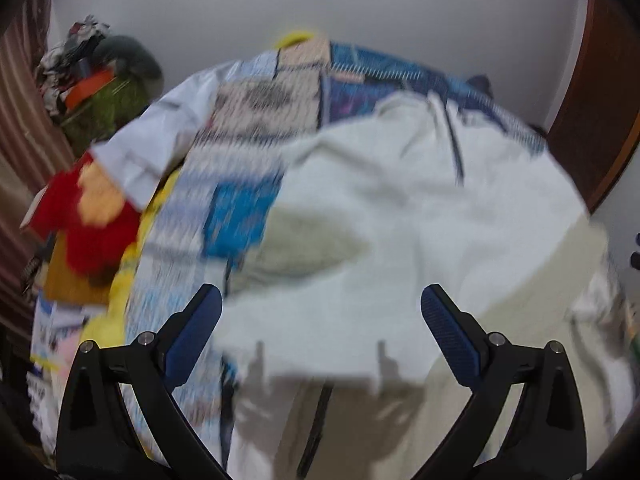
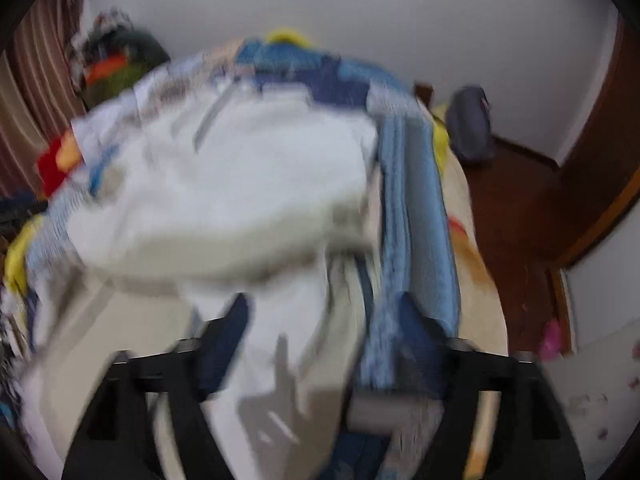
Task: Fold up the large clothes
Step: 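Grasp the zippered jacket hem with both grippers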
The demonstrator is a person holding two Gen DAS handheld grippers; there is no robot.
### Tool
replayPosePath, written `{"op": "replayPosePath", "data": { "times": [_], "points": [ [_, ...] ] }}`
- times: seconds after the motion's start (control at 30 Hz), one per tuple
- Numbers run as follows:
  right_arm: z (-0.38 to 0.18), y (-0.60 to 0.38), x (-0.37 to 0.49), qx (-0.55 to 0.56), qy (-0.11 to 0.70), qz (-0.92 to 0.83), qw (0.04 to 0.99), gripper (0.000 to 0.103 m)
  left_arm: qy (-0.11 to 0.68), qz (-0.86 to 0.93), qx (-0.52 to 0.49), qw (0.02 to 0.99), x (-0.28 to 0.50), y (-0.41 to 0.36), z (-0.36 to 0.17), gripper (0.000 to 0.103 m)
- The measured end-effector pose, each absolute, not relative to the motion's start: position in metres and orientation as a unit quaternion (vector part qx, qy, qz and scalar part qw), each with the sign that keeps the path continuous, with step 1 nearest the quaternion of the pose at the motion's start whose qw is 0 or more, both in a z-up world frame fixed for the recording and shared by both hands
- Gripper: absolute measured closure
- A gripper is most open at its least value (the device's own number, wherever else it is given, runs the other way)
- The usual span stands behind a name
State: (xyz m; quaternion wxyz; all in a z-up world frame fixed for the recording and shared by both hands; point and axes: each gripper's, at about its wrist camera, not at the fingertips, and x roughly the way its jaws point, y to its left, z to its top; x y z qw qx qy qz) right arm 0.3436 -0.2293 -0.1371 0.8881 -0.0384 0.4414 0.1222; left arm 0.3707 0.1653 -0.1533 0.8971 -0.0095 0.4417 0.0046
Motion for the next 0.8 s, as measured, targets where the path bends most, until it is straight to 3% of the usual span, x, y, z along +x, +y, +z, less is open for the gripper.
{"op": "replayPosePath", "data": {
  "times": [0.1,0.27,0.5,0.67,0.8],
  "points": [
    [-0.124,-0.214,0.386,-0.025,0.423,0.145,0.894,0.007,0.437,-0.019,-0.039,0.899,0.42,0.161,-0.141,0.002],
    [-0.128,-0.183,0.48,-0.008,0.426,0.161,0.89,0.006,0.456,-0.031,-0.042,0.888,0.514,0.142,-0.144,0.002],
    [-0.167,-0.17,0.608,0.059,0.478,0.16,0.862,0.006,0.475,-0.074,-0.11,0.87,0.608,0.122,-0.168,0.002],
    [-0.216,-0.176,0.681,0.15,0.538,0.145,0.817,0.006,0.522,-0.06,-0.156,0.836,0.673,0.106,-0.219,0.002],
    [-0.245,-0.171,0.702,0.206,0.554,0.168,0.789,0.024,0.541,-0.069,-0.18,0.818,0.687,0.097,-0.251,0.002]
  ]
}}
